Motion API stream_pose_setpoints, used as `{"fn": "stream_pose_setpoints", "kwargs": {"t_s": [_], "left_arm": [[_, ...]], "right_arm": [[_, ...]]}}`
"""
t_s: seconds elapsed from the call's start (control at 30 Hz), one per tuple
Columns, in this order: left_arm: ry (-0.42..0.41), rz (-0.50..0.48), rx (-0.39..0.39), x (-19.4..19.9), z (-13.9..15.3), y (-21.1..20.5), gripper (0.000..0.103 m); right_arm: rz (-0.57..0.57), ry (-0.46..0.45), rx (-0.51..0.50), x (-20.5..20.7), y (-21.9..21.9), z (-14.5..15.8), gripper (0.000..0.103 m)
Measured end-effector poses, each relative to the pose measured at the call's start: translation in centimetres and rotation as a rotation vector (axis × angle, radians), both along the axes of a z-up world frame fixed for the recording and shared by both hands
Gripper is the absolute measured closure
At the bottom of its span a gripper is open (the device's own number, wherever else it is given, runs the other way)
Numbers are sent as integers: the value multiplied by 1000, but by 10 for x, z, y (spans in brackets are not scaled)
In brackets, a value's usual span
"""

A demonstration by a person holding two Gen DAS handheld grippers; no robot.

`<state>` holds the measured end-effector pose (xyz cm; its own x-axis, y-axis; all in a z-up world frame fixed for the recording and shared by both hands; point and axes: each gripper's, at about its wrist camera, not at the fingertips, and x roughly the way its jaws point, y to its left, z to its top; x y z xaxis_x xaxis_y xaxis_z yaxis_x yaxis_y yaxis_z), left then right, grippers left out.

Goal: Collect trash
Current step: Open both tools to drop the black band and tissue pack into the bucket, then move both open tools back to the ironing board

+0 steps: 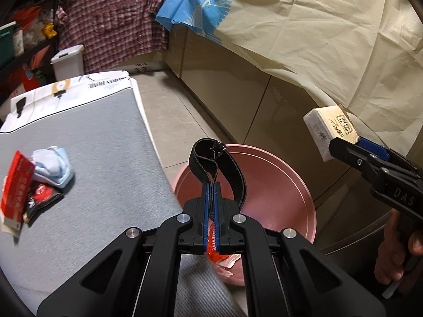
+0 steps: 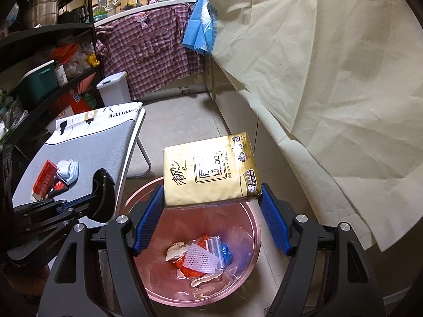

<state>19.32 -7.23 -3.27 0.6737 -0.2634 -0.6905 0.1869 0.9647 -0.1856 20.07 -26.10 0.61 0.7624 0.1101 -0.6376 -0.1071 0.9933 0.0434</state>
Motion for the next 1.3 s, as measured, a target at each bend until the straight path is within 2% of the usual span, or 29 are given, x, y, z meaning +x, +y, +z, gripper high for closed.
{"fn": "stream_pose_setpoints", "kwargs": {"t_s": [0.3, 0.43, 0.57, 0.9, 1.3], "left_arm": [[32, -64, -13, 16, -18, -16, 99], [41, -71, -10, 19, -22, -19, 82], [38, -71, -24, 18, -20, -17, 81], [5, -43, -7, 0, 1, -6, 81], [-32, 23, 11, -59, 34, 31, 81]], "right_arm": [[-4, 47, -17, 13, 3, -13, 30], [2, 70, -21, 19, 4, -17, 27], [-4, 65, -12, 19, 3, -17, 26], [-11, 24, 0, 13, 0, -10, 26], [20, -45, -12, -13, 7, 8, 26]]}}
